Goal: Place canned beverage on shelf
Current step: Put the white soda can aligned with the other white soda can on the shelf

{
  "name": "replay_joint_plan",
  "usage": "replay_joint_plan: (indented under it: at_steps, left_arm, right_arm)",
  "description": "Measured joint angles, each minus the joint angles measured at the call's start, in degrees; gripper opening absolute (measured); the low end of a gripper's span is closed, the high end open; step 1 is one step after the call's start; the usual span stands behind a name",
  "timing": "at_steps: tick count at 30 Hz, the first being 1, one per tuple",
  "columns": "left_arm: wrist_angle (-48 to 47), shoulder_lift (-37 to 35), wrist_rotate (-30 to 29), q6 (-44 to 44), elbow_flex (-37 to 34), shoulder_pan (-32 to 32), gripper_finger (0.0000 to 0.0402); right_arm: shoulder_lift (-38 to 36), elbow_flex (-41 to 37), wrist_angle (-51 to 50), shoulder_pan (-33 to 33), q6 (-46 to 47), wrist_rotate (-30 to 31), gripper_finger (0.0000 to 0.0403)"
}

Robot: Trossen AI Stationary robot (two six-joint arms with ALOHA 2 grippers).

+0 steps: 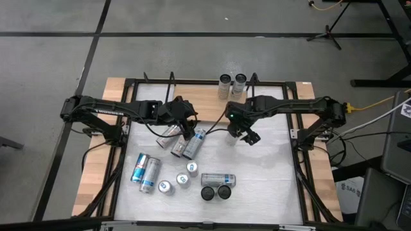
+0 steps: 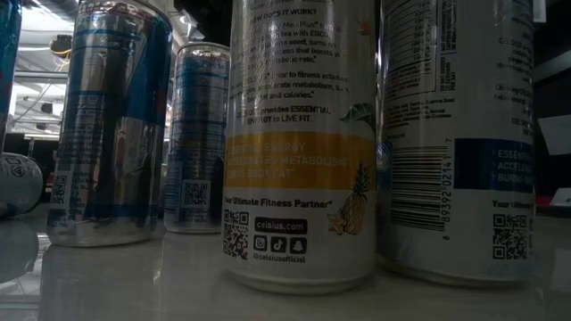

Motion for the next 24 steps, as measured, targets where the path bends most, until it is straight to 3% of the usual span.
replay_joint_plan:
  at_steps: [16,24]
  left_arm:
    - [0.00,-0.15,0.00,0.02,0.00,-0.01,0.0160]
    - [-1.15,-3.95,0.13,0.75,0.00,-0.02,0.0160]
  right_arm:
    - [-0.02,-0.02,1.57,0.04,0.15,0.41,0.0358]
    - [0.10,-0.02,2.75,0.04,0.85,0.33,0.0345]
